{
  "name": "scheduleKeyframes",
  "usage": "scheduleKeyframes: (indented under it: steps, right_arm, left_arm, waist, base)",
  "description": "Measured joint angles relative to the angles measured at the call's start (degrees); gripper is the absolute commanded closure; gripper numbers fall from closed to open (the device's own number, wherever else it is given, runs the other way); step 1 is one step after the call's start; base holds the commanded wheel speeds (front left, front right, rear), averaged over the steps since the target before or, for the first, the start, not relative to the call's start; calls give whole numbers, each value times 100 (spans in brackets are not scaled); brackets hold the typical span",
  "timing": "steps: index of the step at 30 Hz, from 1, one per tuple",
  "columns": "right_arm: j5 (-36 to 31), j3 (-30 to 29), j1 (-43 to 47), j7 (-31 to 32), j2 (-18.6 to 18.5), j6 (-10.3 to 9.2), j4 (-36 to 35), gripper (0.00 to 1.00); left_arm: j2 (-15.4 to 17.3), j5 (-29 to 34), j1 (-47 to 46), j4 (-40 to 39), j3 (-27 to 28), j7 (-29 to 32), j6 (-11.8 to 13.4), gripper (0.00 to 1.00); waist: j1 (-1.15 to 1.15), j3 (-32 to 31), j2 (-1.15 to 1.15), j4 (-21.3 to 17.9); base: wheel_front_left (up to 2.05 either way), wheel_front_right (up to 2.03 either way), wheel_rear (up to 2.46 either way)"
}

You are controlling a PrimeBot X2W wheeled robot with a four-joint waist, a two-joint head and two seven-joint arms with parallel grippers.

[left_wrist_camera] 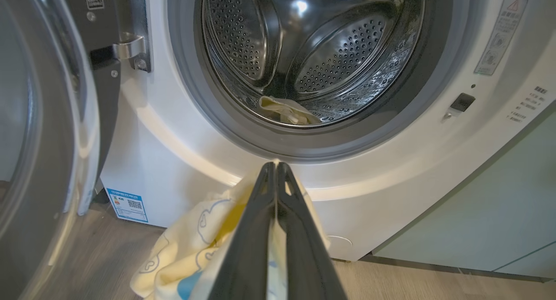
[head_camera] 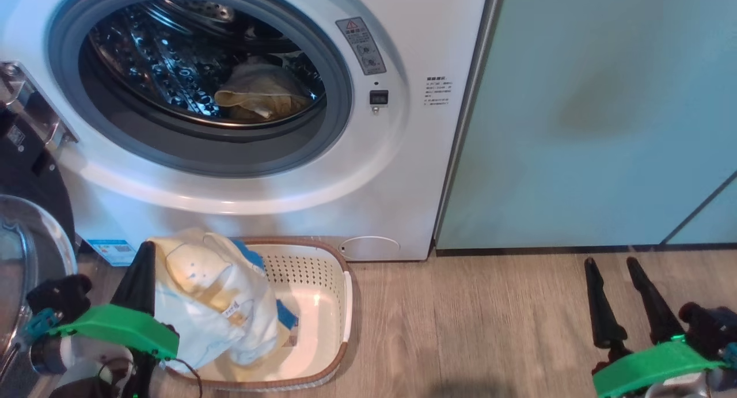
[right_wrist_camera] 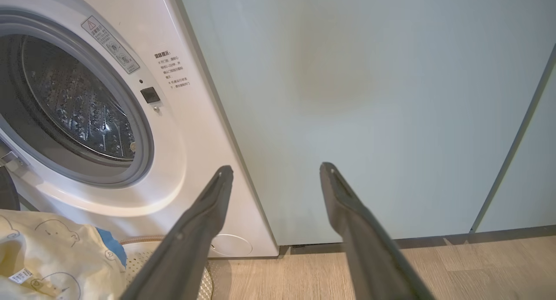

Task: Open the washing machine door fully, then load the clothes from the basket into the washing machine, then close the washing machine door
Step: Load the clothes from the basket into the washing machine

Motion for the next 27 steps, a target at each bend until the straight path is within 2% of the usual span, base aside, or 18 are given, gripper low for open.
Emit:
scheduleKeyframes:
  steps: [12,27]
  right_arm:
    - [5,5,110,0,-3,0,-3,0]
    - [47,20,109,0,-10,0,-5,0]
  left_arm:
    - [-49,-56,165,-561,203,-5,0,100]
    - [-81,-57,227,-726,274,-24,14,100]
  waist:
    - [0,-109,0,2]
    - [0,-12,0,-12]
  base:
    - [0,0,0]
    - [0,0,0]
